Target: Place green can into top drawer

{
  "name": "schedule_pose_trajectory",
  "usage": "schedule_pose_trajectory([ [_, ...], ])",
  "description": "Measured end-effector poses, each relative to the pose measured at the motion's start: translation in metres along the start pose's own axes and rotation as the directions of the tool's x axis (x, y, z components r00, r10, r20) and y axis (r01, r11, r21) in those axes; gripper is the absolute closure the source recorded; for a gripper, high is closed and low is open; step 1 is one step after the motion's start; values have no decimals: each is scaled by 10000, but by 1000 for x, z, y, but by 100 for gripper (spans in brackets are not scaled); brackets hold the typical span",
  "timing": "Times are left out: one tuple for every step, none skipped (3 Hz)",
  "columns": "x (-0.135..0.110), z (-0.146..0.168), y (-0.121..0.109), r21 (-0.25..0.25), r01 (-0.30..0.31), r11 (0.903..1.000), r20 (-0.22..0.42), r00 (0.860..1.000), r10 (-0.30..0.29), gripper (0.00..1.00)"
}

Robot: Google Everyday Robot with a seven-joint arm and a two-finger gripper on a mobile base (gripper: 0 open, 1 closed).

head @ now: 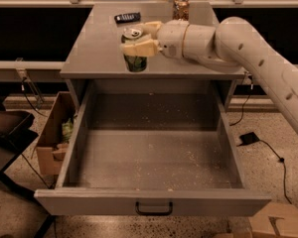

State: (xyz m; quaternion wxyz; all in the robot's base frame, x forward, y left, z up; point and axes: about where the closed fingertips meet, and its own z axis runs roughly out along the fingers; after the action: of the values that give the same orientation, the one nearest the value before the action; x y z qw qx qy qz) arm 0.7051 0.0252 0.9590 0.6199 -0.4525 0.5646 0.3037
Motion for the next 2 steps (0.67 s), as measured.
schedule_pose_trajectory([
  [49,-43,28,382,-213,9990,-111,9997,218,100],
  [110,-78,57,421,-20,9991,40,10000,19,100],
])
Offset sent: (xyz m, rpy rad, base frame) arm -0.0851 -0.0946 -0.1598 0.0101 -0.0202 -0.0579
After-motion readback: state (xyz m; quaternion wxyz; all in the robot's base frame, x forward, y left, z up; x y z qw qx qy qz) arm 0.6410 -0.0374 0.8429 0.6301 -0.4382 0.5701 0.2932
